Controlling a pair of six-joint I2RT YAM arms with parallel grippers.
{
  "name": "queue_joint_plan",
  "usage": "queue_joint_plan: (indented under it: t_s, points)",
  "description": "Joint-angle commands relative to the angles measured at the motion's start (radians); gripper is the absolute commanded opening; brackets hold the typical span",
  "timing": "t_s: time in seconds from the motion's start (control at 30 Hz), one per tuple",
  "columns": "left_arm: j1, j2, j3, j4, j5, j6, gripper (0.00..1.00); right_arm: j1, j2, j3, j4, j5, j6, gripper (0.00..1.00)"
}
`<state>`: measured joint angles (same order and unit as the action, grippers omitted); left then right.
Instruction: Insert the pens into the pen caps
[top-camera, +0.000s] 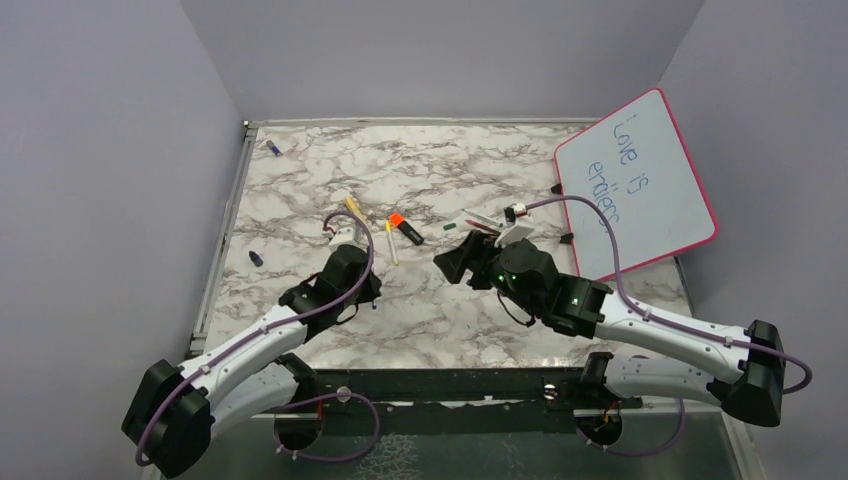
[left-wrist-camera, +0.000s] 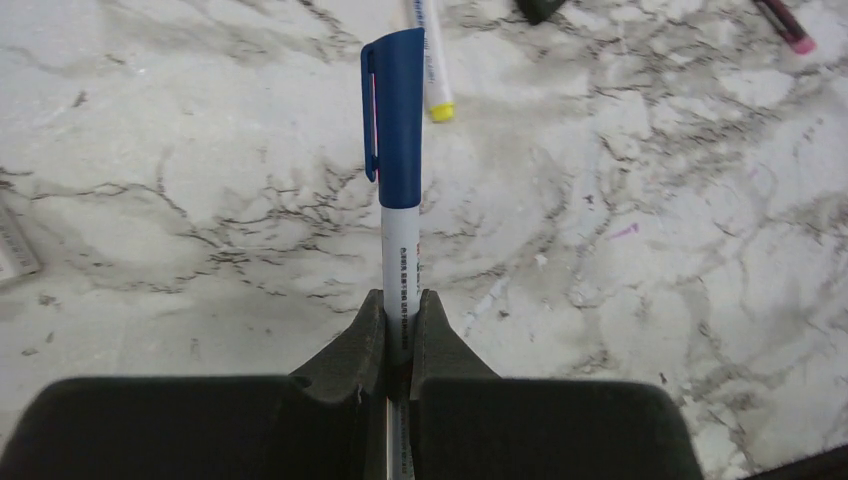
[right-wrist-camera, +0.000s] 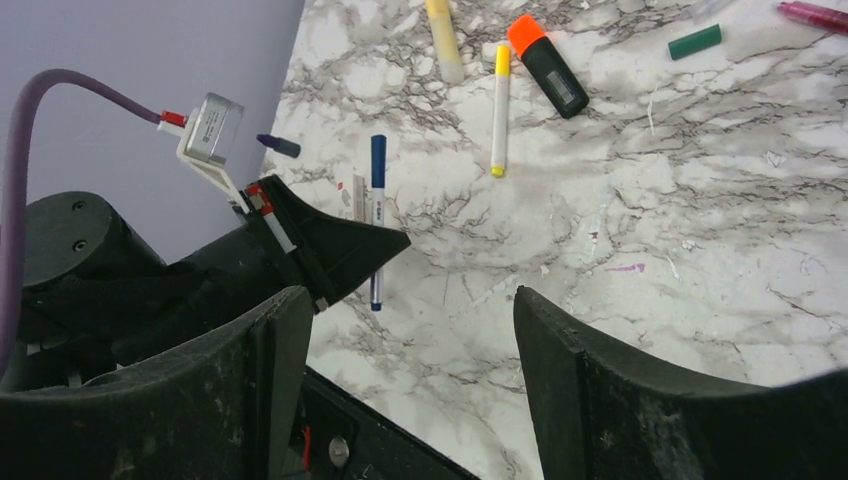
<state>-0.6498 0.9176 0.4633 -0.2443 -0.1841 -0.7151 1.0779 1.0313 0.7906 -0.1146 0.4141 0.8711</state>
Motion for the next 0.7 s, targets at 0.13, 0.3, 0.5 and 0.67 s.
queue_joint_plan:
  t_s: [0.13,0.3,0.5,0.67]
  points:
    - [0.130,0.151,-0.001,0.079,-0.096,-0.015,0.05,0.000,0.026,0.026,-0.060,0.013,-0.014,0.76]
    - [0.190,0.258,0.045,0.113,-0.043,0.035,0.04,-0.001,0.023,-0.004,-0.063,-0.011,-0.010,0.76]
    - [0.212,0.344,0.102,0.082,-0.055,0.061,0.12,-0.005,0.040,0.001,-0.035,-0.026,-0.057,0.76]
    - [0.214,0.391,0.112,0.074,-0.063,0.060,0.20,-0.006,0.050,0.053,-0.111,-0.044,-0.096,0.76]
